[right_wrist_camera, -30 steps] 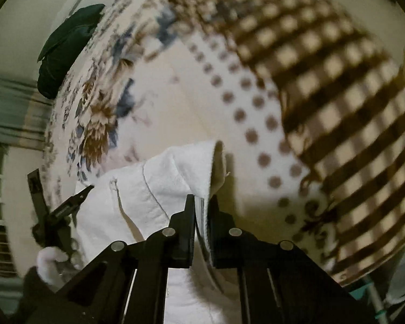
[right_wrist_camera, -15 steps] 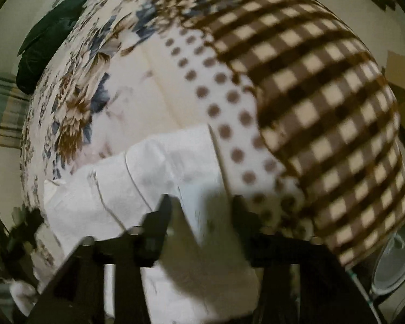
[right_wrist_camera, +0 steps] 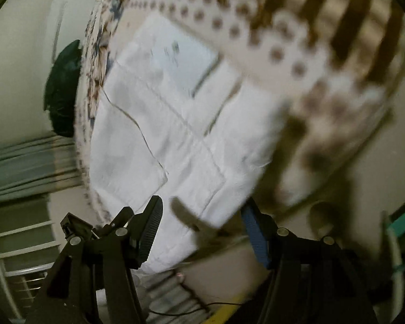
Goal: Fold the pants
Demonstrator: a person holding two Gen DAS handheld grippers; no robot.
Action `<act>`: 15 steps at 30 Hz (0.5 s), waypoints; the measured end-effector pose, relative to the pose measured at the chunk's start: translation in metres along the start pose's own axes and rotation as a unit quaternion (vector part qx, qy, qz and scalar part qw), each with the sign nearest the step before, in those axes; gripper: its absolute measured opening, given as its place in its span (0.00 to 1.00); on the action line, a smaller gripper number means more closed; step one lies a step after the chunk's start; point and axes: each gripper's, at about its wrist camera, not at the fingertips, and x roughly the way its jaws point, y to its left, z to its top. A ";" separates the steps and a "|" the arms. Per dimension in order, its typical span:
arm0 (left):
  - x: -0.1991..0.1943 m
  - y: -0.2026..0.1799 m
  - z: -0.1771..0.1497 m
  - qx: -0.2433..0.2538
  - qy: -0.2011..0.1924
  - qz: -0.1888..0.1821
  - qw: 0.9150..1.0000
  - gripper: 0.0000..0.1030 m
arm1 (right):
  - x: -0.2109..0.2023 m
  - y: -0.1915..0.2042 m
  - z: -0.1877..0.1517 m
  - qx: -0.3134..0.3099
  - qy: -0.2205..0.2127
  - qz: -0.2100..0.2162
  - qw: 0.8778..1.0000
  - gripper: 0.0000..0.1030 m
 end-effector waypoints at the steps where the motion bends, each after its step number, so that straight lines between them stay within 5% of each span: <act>1: 0.000 -0.001 0.000 0.003 0.000 0.000 1.000 1.00 | 0.010 0.000 0.000 -0.005 -0.002 0.001 1.000 0.61; 15: 0.009 0.010 0.003 -0.009 0.001 -0.028 1.000 1.00 | 0.041 0.005 0.008 -0.008 -0.024 0.097 0.995 0.72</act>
